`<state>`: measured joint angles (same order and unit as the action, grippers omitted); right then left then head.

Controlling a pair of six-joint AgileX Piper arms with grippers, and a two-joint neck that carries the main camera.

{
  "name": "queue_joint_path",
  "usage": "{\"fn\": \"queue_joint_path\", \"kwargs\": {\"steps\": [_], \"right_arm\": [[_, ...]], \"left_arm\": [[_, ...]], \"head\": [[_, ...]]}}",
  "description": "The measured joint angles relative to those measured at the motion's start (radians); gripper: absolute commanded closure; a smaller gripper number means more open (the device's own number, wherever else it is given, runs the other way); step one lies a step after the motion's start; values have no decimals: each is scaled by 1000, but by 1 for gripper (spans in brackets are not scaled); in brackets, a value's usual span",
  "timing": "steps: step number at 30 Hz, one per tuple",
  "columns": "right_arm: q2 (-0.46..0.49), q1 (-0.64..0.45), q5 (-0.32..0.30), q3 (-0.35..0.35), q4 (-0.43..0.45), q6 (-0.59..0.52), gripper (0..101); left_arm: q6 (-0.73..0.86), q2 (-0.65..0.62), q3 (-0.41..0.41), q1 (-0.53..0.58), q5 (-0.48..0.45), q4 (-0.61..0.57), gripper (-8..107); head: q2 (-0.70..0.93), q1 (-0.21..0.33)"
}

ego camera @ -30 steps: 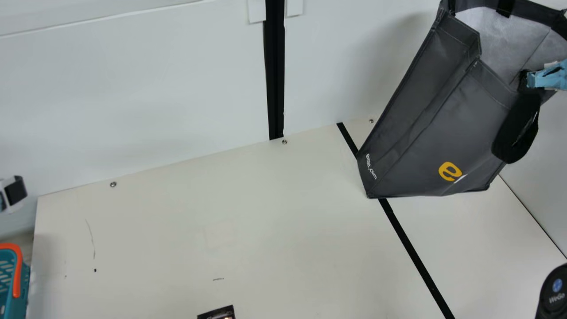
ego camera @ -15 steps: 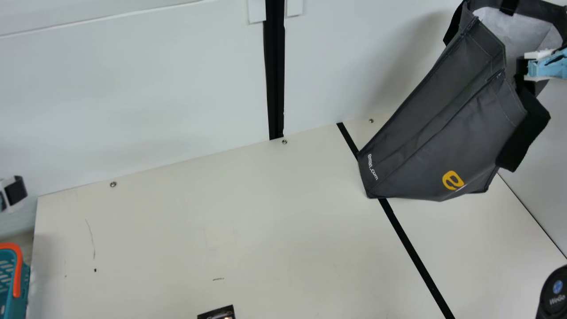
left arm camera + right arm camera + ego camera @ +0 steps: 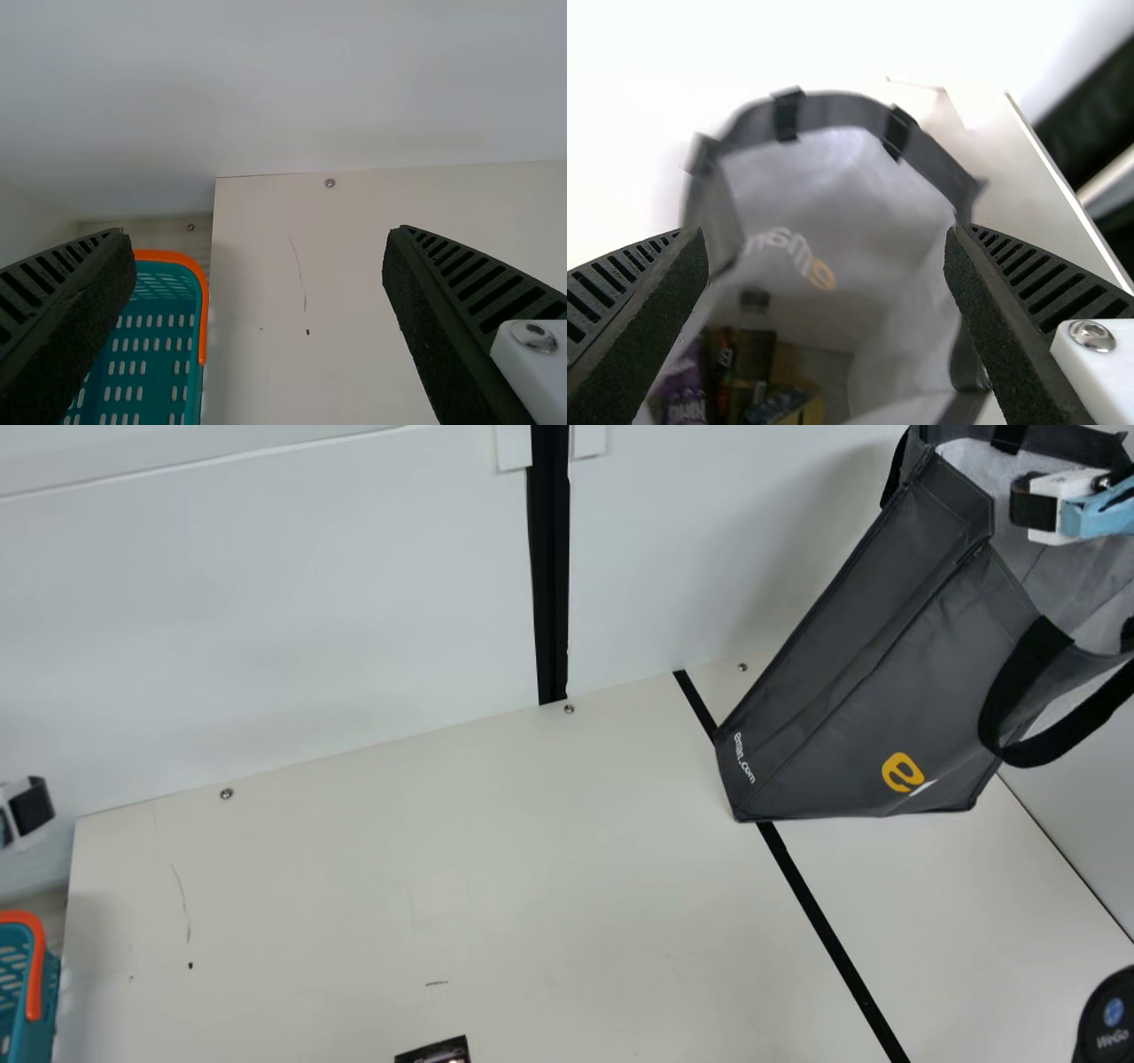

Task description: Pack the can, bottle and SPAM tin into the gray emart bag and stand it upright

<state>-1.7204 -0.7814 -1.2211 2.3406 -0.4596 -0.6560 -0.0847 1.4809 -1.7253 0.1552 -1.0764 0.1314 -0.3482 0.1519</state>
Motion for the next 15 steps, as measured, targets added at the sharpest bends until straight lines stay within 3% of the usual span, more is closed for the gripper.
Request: {"fn": "queue_joint_path", "kwargs": {"steps": [8,15], "right_arm": [[25,48,0,0,-64,-28,6],[56,116,1,-50,-122,-39,6]], "left_arm": [[0,0,0,0,0,0,9],[0,0,0,0,0,0,9]], "head": [[0,0],[0,0]]}}
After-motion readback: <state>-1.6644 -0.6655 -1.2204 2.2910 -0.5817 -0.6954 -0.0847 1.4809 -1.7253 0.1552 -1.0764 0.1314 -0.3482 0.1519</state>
